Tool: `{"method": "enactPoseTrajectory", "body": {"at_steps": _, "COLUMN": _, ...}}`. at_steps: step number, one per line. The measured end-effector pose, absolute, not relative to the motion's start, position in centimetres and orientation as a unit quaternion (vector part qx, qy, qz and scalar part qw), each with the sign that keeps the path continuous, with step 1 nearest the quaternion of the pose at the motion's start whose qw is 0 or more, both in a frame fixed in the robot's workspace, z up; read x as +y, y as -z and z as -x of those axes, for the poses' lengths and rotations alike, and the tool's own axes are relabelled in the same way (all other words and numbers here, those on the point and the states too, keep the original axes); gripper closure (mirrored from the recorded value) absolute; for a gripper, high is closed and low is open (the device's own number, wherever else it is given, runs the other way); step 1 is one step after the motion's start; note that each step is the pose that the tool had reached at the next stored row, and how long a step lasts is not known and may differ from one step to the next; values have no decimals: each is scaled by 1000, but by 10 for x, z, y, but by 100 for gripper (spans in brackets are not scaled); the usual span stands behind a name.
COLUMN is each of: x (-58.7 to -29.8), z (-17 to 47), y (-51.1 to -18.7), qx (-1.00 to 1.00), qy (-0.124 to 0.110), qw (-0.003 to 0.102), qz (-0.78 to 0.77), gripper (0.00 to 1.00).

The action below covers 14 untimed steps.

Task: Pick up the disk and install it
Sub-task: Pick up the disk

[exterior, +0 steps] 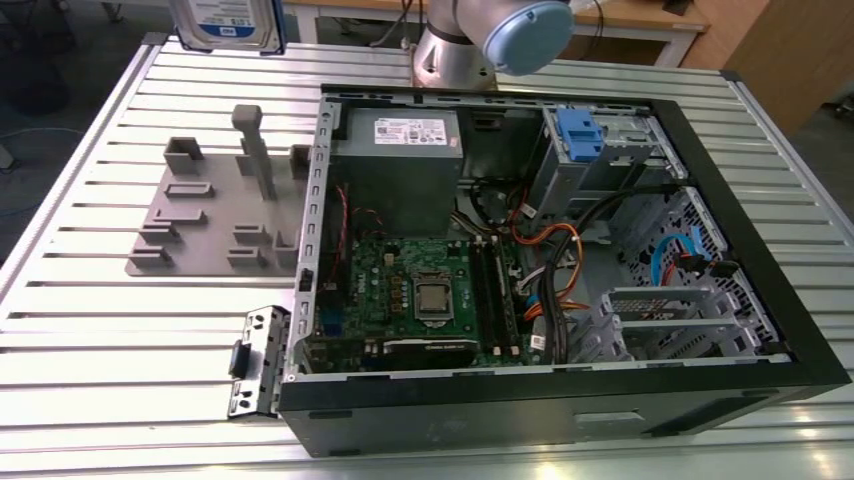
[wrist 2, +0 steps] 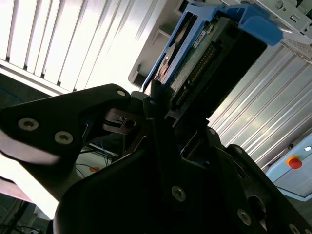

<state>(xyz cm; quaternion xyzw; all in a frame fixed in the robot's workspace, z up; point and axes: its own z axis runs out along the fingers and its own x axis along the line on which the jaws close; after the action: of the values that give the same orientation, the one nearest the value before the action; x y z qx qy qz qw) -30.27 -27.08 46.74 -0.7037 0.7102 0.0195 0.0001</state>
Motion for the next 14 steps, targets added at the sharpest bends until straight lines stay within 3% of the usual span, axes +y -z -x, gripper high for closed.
{"method": "enactPoseTrajectory", "body": {"at_steps": 14, "x": -271, "z": 278, "y": -467, "qx": 710, "qy": -20, "qw": 0, "qz": 704, "gripper": 64}}
